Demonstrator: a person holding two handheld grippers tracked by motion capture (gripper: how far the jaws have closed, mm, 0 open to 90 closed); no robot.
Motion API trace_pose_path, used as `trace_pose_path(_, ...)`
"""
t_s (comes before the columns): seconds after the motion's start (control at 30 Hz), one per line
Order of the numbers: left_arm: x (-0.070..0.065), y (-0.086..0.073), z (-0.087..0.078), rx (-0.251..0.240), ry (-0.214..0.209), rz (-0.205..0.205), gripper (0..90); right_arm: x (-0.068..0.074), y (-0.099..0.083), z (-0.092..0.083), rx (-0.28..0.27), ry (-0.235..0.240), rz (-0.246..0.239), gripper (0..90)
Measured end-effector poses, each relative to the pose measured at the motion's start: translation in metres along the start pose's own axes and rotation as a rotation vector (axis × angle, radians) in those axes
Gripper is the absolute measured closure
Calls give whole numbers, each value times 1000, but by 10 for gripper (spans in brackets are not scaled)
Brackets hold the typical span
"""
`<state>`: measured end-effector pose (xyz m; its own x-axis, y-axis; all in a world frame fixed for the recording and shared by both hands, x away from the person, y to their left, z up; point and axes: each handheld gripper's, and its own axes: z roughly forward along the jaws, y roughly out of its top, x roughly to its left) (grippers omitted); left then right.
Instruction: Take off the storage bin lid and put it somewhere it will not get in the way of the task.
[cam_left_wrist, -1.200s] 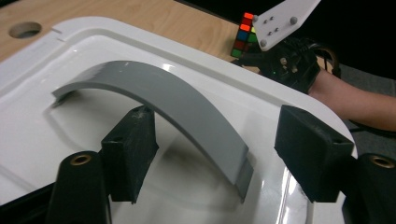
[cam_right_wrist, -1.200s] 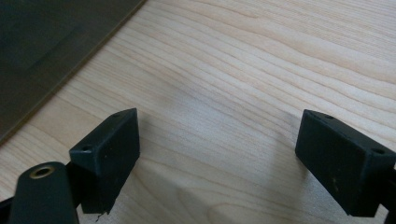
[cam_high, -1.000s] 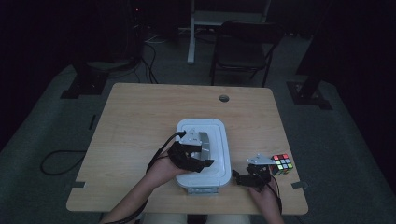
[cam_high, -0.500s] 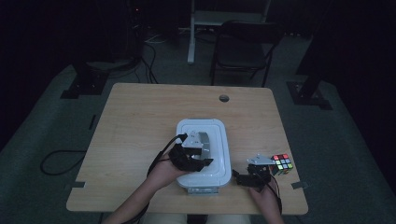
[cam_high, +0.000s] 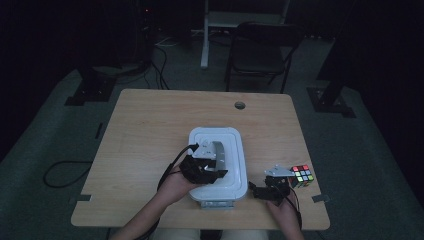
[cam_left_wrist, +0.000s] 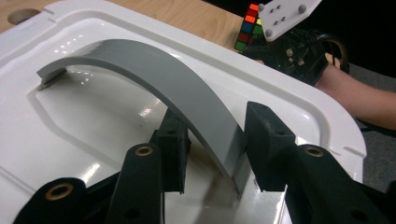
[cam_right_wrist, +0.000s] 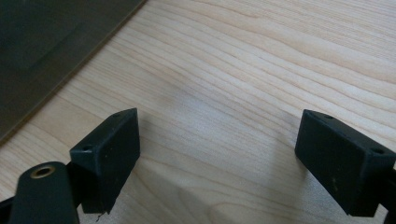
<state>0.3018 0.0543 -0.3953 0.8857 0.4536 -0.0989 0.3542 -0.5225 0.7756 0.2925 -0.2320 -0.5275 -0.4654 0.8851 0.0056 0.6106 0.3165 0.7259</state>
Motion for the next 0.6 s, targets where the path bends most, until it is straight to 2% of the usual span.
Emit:
trace_pose_path(0.1, -1, 1, -3, -9, -12, 10, 644, 0, 0, 0, 1, 0, -1, 139)
trace_pose_path(0.27, 0, 4, -13, -42, -38, -7, 672, 0, 0, 0, 0, 1, -2, 139)
trace_pose_path(0.4, 3, 6, -22, -78, -40, -25, 697, 0, 0, 0, -1, 0, -3, 138)
trace_pose_path(0.47, 4, 7, -27, -86, -29, -24, 705, 0, 0, 0, -1, 0, -3, 139)
trace_pose_path(0.6, 6, 7, -38, -98, -33, -24, 706, 0, 0, 0, 0, 0, -3, 138)
